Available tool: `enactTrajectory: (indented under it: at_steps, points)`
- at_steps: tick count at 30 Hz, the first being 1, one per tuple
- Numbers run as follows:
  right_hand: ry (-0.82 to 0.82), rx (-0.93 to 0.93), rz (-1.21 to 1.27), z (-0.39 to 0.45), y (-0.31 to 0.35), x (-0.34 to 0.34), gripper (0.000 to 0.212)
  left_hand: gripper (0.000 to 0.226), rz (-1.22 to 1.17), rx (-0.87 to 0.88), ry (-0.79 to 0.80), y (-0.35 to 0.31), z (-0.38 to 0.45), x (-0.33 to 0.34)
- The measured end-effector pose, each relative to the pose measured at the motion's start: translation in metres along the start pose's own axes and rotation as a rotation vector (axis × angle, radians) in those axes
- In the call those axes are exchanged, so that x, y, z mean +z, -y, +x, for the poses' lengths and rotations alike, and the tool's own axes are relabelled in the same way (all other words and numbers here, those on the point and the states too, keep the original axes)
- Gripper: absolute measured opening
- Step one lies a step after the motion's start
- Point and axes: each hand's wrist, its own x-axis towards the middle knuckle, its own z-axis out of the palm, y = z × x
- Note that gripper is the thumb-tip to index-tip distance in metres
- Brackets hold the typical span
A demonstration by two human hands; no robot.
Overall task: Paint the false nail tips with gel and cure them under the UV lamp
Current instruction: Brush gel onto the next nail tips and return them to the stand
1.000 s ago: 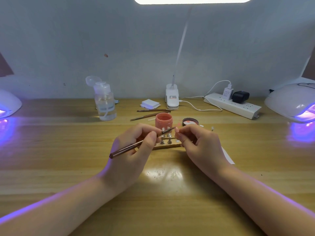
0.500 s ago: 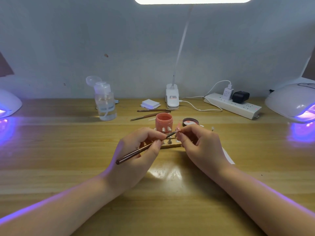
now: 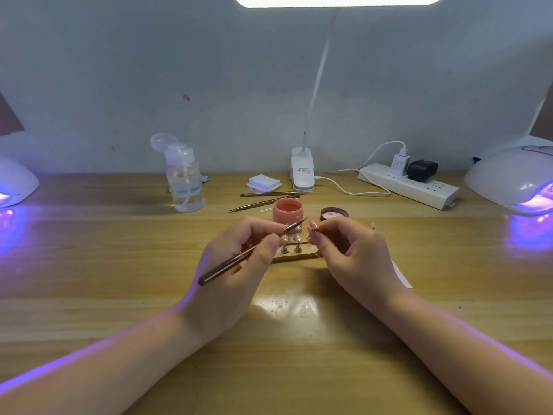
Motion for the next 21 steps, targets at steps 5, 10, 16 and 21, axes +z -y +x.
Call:
enactTrajectory:
  at_steps: [5,10,16,21]
  points:
    - [-0.048,0.013,0.053,0.003,-0.002,-0.002,0.009,0.02,0.042,0.022,0.013,-0.001,0.0,0.001]
    - [-0.125,-0.084,0.101,0.011,0.007,-0.009,0.009,0.015,-0.027,0.088,-0.071,-0.014,0.005,-0.004]
    - [-0.178,-0.101,0.121,0.013,0.014,-0.012,0.012,0.018,0.02,0.139,-0.062,-0.023,0.004,-0.003]
    - [-0.175,-0.095,0.093,0.013,0.014,-0.012,0.013,0.02,0.084,0.115,-0.038,-0.021,0.003,-0.001]
